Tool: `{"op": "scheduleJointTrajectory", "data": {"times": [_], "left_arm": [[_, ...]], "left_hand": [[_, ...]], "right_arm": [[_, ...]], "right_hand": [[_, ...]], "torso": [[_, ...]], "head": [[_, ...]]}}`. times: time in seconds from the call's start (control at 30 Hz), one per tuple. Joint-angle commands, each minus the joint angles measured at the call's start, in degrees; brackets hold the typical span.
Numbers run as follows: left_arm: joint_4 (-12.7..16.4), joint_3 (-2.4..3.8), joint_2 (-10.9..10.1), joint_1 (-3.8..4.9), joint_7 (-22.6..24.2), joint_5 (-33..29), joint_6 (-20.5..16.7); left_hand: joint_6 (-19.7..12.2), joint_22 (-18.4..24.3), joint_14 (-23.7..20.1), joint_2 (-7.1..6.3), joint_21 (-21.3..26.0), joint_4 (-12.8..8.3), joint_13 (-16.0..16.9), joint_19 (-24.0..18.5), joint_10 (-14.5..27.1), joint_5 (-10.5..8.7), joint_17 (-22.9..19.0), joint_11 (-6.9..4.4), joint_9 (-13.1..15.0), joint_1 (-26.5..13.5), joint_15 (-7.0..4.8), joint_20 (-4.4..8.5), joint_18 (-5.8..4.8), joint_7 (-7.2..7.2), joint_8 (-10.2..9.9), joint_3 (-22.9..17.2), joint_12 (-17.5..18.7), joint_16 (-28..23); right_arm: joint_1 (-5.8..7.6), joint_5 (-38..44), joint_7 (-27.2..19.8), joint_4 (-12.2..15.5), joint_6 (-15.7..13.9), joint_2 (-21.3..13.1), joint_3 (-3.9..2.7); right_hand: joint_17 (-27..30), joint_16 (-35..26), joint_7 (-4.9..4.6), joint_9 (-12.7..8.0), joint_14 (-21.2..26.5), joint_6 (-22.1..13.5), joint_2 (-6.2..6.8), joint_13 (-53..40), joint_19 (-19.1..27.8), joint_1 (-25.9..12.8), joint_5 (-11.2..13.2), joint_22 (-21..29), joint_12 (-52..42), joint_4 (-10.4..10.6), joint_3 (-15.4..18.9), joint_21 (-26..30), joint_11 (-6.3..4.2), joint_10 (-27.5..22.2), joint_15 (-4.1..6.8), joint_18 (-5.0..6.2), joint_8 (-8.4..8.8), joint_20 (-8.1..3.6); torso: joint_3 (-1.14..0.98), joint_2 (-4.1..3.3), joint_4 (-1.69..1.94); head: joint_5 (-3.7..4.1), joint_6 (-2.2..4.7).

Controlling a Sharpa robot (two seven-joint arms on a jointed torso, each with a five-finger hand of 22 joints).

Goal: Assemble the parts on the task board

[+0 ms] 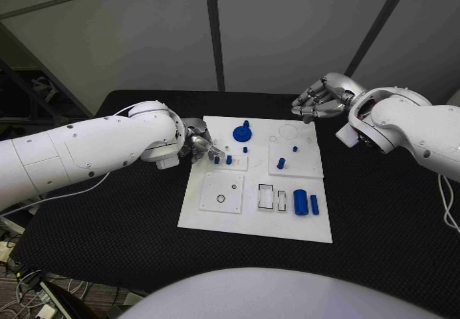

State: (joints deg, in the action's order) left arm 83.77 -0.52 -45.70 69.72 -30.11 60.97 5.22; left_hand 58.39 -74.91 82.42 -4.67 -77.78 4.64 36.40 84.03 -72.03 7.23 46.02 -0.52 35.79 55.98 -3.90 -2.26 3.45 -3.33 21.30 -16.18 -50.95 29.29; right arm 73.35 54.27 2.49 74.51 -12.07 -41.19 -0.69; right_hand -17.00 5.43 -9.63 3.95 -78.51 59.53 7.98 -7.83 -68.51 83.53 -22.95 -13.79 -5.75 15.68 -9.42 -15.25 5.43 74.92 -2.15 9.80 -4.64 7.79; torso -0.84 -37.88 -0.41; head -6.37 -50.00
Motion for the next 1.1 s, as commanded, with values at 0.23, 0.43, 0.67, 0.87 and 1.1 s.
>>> {"op": "scheduleJointTrajectory", "data": {"times": [0.23, 0.43, 0.67, 0.87, 1.1], "left_arm": [[-1.2, -0.02, 0.7, -0.12, 0.3, 2.4, 2.2], [-1.6, -0.06, 1.0, -0.20, 0.1, 2.8, 3.7], [-1.7, -0.09, 1.4, -0.31, 0.1, 2.9, 4.1], [-1.7, -0.09, 1.5, -0.43, 0.1, 2.9, 3.8], [-2.1, -0.09, 1.7, -0.48, 0.1, 2.9, 3.0]], "left_hand": [[-0.3, -11.6, 0.0, 0.08, 0.5, -0.2, -1.8, 1.2, 1.6, 0.30, -0.1, 0.21, -0.6, 2.0, 0.47, -0.58, -0.89, -0.48, -1.1, 1.2, 1.7, -0.2], [-0.2, -11.7, 0.0, 0.31, 0.5, -0.4, -1.8, 1.2, 1.6, 0.41, -0.1, 0.22, -0.8, 2.6, 0.48, -0.61, -0.90, -0.48, -1.3, 1.4, 1.7, -0.2], [-0.2, -11.7, 0.0, 0.36, 0.4, -0.5, -1.9, 1.2, 1.6, 0.43, -0.1, 0.21, -0.8, 2.8, 0.48, -0.62, -0.90, -0.48, -1.3, 1.4, 1.8, -0.2], [-0.2, -11.7, 0.0, 0.37, 0.4, -0.5, -1.9, 1.2, 1.6, 0.42, -0.1, 0.21, -0.8, 2.8, 0.48, -0.62, -0.90, -0.48, -1.3, 1.5, 1.8, -0.2], [0.1, -11.7, 0.0, 1.49, 0.4, -0.8, -2.1, 1.2, 1.6, 0.48, -0.1, 0.12, -1.1, 4.4, 0.44, -0.62, -0.90, -0.38, -1.6, 1.3, 1.8, -0.2]], "right_arm": [[0.10, -0.2, -0.4, 0.1, 0.0, -0.1, -0.02], [0.10, -0.2, -0.4, 0.1, 0.0, 0.0, -0.02], [0.09, -0.2, -0.5, 0.1, 0.1, 0.0, -0.02], [0.09, -0.2, -0.5, 0.1, 0.0, 0.0, -0.02], [0.08, -0.2, -0.5, 0.1, 0.1, 0.0, -0.02]], "right_hand": [[-0.1, -0.2, -0.10, 0.0, 0.4, -0.3, -0.23, -0.1, -0.2, -0.3, -0.4, 0.1, -0.1, 0.2, -0.1, 0.2, -0.17, -0.4, 0.03, 0.59, -0.31, 0.29], [-0.1, -0.2, -0.10, 0.0, 0.4, -0.3, -0.23, -0.1, -0.2, -0.3, -0.4, 0.1, -0.1, 0.2, -0.1, 0.2, -0.17, -0.4, 0.03, 0.59, -0.31, 0.29], [-0.1, -0.2, -0.10, 0.0, 0.4, -0.3, -0.23, -0.1, -0.2, -0.3, -0.4, 0.1, -0.1, 0.2, -0.1, 0.2, -0.17, -0.4, 0.03, 0.59, -0.31, 0.29], [-0.1, -0.2, -0.10, 0.0, 0.4, -0.3, -0.23, -0.1, -0.2, -0.3, -0.4, 0.1, -0.1, 0.2, -0.1, 0.2, -0.17, -0.4, 0.03, 0.59, -0.31, 0.29], [-0.1, -0.2, -0.10, 0.0, 0.4, -0.3, -0.23, -0.1, -0.2, -0.3, -0.4, 0.1, -0.1, 0.2, -0.1, 0.2, -0.17, -0.4, 0.03, 0.59, -0.31, 0.29]], "torso": [[0.00, -0.04, -0.01], [0.00, 0.02, 0.04], [-0.02, 0.01, -0.04], [-0.05, 0.03, -0.01], [-0.03, 0.03, -0.03]], "head": [[0.03, 0.00], [-0.03, 0.00], [-0.08, 0.00], [-0.06, 0.00], [-0.03, 0.00]]}}
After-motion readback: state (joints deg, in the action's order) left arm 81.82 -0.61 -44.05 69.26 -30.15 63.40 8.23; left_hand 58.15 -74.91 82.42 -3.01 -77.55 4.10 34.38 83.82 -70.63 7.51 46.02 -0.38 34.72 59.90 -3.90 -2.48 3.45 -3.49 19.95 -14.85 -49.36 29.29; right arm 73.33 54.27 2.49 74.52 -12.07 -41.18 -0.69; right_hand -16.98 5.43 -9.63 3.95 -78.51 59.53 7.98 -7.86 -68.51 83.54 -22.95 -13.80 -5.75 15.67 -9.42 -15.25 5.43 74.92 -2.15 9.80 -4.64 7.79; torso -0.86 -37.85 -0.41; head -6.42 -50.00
